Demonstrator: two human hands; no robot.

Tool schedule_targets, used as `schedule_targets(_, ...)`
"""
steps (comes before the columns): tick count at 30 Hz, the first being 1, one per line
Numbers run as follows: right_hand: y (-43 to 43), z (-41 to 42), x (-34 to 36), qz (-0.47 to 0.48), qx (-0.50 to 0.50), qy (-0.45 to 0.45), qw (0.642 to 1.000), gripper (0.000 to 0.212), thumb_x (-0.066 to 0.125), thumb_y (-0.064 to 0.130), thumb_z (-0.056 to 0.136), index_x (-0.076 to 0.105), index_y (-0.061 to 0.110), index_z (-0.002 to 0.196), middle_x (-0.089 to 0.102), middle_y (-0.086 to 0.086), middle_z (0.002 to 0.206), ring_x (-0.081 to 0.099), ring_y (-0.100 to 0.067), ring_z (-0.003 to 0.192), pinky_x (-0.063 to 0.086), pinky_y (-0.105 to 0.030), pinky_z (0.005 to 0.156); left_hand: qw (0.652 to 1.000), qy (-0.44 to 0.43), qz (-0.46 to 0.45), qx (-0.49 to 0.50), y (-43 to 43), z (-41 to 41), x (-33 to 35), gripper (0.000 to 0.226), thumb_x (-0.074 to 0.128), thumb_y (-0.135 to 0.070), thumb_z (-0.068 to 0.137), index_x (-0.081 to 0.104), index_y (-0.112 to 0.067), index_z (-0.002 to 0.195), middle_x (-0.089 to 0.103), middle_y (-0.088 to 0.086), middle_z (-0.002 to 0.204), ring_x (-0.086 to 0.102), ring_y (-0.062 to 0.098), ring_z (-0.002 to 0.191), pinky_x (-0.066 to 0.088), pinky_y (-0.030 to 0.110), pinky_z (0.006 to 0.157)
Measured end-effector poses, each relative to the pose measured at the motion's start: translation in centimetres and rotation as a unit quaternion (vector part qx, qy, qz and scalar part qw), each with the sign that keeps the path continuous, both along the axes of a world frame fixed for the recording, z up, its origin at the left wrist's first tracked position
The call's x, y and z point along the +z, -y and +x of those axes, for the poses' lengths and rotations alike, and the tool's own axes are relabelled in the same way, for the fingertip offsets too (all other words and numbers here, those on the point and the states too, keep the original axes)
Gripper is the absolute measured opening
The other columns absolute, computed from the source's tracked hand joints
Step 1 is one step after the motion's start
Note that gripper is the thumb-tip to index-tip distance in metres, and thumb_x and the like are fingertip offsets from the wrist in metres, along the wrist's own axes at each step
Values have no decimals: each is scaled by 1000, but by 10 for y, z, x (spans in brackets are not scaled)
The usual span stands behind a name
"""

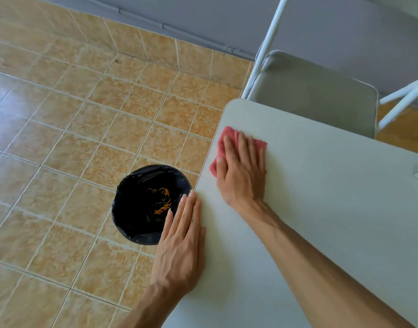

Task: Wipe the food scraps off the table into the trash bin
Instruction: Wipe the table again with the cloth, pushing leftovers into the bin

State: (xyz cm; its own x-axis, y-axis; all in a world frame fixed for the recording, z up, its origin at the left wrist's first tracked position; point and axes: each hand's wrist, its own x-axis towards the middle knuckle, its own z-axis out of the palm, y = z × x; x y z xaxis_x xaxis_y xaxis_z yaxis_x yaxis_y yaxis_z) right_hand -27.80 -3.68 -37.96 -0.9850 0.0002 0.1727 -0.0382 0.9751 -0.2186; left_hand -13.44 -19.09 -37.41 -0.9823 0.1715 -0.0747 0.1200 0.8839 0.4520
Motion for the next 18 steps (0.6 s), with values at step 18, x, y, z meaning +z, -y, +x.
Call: schedule_targets(18, -32, -94, 2, 24, -130, 71, 989, 59, 24, 43, 105, 26, 18, 159, 23, -9, 167, 19, -29, 154, 8, -50, 126, 999, -43, 11, 14, -2, -2, -11, 56, 35, -30, 101, 30, -13, 154, 20, -1, 164, 18, 16, 151, 26, 40, 113)
